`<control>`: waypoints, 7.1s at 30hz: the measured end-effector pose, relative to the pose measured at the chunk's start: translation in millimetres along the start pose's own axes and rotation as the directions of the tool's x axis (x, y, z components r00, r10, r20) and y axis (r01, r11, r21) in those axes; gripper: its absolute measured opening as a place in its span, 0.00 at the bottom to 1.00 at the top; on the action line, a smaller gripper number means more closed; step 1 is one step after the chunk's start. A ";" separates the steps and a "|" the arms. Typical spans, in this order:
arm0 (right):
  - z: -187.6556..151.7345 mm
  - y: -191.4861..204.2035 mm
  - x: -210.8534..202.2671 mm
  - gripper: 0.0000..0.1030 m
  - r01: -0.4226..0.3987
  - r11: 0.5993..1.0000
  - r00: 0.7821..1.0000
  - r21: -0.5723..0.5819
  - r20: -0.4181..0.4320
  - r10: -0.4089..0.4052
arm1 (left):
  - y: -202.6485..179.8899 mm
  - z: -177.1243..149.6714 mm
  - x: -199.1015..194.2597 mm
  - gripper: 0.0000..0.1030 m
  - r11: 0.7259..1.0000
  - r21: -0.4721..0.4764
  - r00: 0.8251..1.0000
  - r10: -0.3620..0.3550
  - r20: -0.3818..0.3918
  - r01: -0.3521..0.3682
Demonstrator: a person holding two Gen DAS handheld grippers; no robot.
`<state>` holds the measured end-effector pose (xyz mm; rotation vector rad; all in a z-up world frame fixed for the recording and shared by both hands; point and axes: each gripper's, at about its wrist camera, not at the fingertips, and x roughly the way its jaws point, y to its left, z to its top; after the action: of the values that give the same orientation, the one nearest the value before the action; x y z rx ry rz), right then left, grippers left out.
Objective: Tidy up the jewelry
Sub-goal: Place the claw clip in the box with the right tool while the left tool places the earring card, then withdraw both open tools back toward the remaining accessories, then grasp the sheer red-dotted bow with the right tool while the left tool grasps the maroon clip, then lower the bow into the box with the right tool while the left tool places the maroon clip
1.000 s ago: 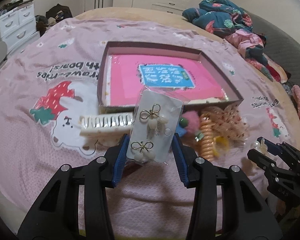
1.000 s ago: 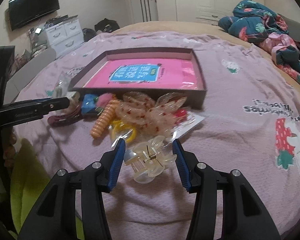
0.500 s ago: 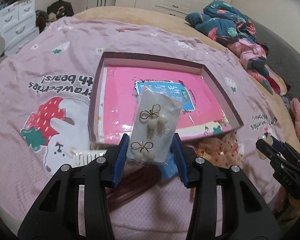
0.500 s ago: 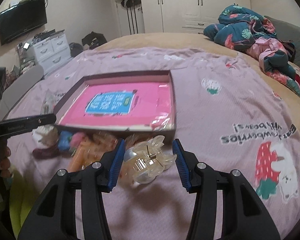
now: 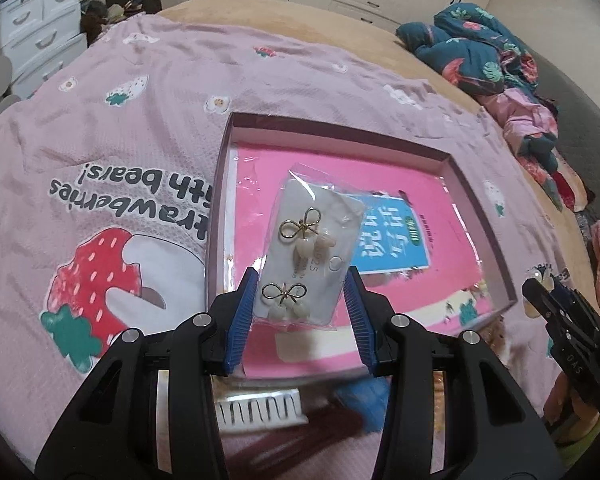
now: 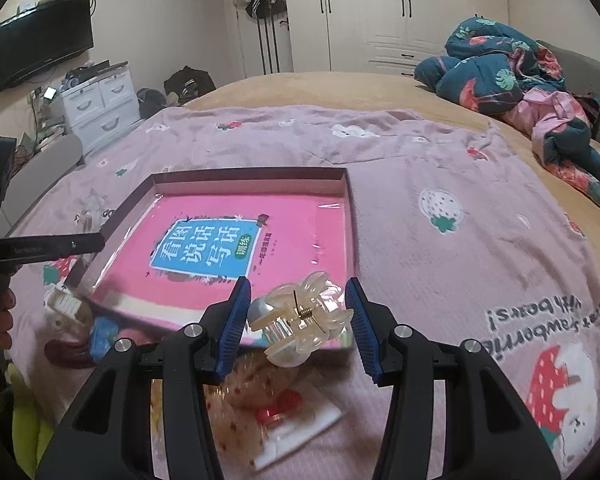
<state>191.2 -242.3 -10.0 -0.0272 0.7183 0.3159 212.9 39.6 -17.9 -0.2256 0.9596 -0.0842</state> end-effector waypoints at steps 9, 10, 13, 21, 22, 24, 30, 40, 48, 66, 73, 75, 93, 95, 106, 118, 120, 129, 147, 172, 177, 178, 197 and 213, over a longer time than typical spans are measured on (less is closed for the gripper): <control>7.9 5.9 35.7 0.46 -0.003 1.000 0.999 -0.014 -0.047 0.003 | -5.0 -4.2 24.3 0.35 1.000 0.015 0.999 0.000 -0.039 0.001; 7.6 6.5 38.7 0.46 -0.002 1.000 0.999 -0.016 -0.053 0.001 | -5.7 -4.9 26.2 0.35 1.000 0.016 0.999 -0.001 -0.041 0.002; 7.3 7.1 49.1 0.46 0.002 1.000 0.997 -0.022 -0.071 -0.003 | -6.0 -7.4 31.0 0.35 1.000 0.025 0.999 0.006 -0.049 -0.004; 2.0 10.7 72.2 0.46 0.008 1.000 0.992 -0.021 -0.123 -0.011 | -3.4 -10.0 32.0 0.38 1.000 0.030 0.999 0.003 -0.051 -0.002; 0.9 11.3 73.6 0.46 0.008 1.000 0.992 -0.021 -0.129 -0.011 | -2.7 -10.6 31.1 0.38 1.000 0.029 0.999 0.003 -0.050 -0.002; -0.4 11.6 74.4 0.47 0.010 1.000 0.991 -0.020 -0.135 -0.013 | -1.2 -11.2 28.7 0.41 1.000 0.018 0.999 -0.007 -0.048 0.008; -2.3 9.2 65.9 0.57 0.013 1.000 0.993 -0.017 -0.120 -0.015 | 4.0 -15.0 12.8 0.46 1.000 -0.004 1.000 -0.018 -0.017 0.018; -4.6 6.8 14.0 0.67 0.003 1.000 0.999 -0.006 -0.038 -0.003 | 1.0 -21.1 -18.3 0.61 1.000 0.006 0.999 -0.014 0.042 0.014; -12.8 7.3 -21.6 0.72 -0.015 1.000 1.000 0.001 -0.009 0.015 | -5.2 -32.1 -43.9 0.77 1.000 0.027 0.997 -0.012 0.082 0.010; -45.2 27.9 -56.9 0.73 -0.041 0.998 0.999 -0.050 -0.032 0.040 | -2.9 -62.9 -71.9 0.80 0.999 0.034 0.995 0.009 0.101 -0.013; -53.8 35.5 -64.4 0.73 -0.054 0.996 0.998 -0.067 -0.040 0.052 | -3.0 -76.6 -78.3 0.80 0.999 0.042 0.995 0.016 0.096 -0.020; -55.8 37.1 -64.6 0.73 -0.059 0.996 0.997 -0.072 -0.046 0.056 | -3.4 -81.5 -78.9 0.80 0.999 0.048 0.996 0.017 0.091 -0.022; -77.1 51.3 -62.2 0.73 -0.104 0.989 0.991 -0.102 -0.094 0.094 | -0.3 -121.0 -56.4 0.80 0.985 0.160 0.998 0.066 0.006 -0.066; -79.3 52.3 -61.5 0.73 -0.110 0.989 0.990 -0.103 -0.099 0.100 | -1.6 -121.1 -52.7 0.80 0.982 0.180 0.998 0.065 0.003 -0.064; -81.0 47.2 -42.2 0.72 -0.090 0.989 0.991 -0.115 -0.110 0.077 | -21.4 -108.8 -23.0 0.80 0.941 0.330 0.996 0.091 -0.013 -0.082; -72.9 47.0 -9.4 0.51 -0.084 0.981 0.990 -0.173 -0.128 0.062 | -25.8 -104.3 3.9 0.55 0.933 0.359 0.995 0.041 -0.086 -0.008; -71.2 49.8 -9.3 0.40 -0.090 0.978 0.990 -0.189 -0.122 0.067 | -25.2 -105.5 4.4 0.51 0.935 0.356 0.995 0.044 -0.087 -0.010; -76.8 58.0 -16.7 0.09 -0.139 0.967 0.985 -0.212 -0.129 0.113 | -26.6 -114.0 -4.7 0.29 0.943 0.332 0.994 0.032 -0.100 0.003; -79.6 25.5 -62.7 0.05 -0.106 0.984 0.993 -0.140 -0.062 0.098 | -30.8 -134.1 -34.3 0.21 0.968 0.250 0.998 -0.018 -0.061 0.033; -60.6 29.6 -62.1 0.05 -0.122 0.984 0.993 -0.132 -0.011 0.121 | -8.0 -93.3 -71.3 0.21 0.988 0.155 0.997 -0.016 0.071 0.005; -52.5 36.5 -58.2 0.05 -0.140 0.980 0.990 -0.141 -0.001 0.142 | -10.7 -77.0 -73.3 0.21 0.988 0.153 0.995 -0.013 0.096 -0.002; -50.9 38.3 -57.4 0.05 -0.144 0.979 0.989 -0.145 0.001 0.145 | -11.5 -74.2 -72.7 0.21 0.988 0.152 0.995 -0.012 0.097 -0.003; -14.6 33.0 -36.2 0.05 -0.133 0.980 0.989 -0.145 0.051 0.142 | -33.1 -28.2 -39.5 0.21 0.990 0.138 0.993 -0.055 0.104 0.040; 15.3 10.0 -5.1 0.05 -0.071 0.989 0.995 -0.132 0.063 0.079 | -61.7 -1.3 3.8 0.21 0.984 0.164 0.994 -0.083 0.076 0.069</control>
<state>194.4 -232.2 5.8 -0.1125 0.6315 0.4334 215.7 -21.4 -7.6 -0.1158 0.8575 -0.2201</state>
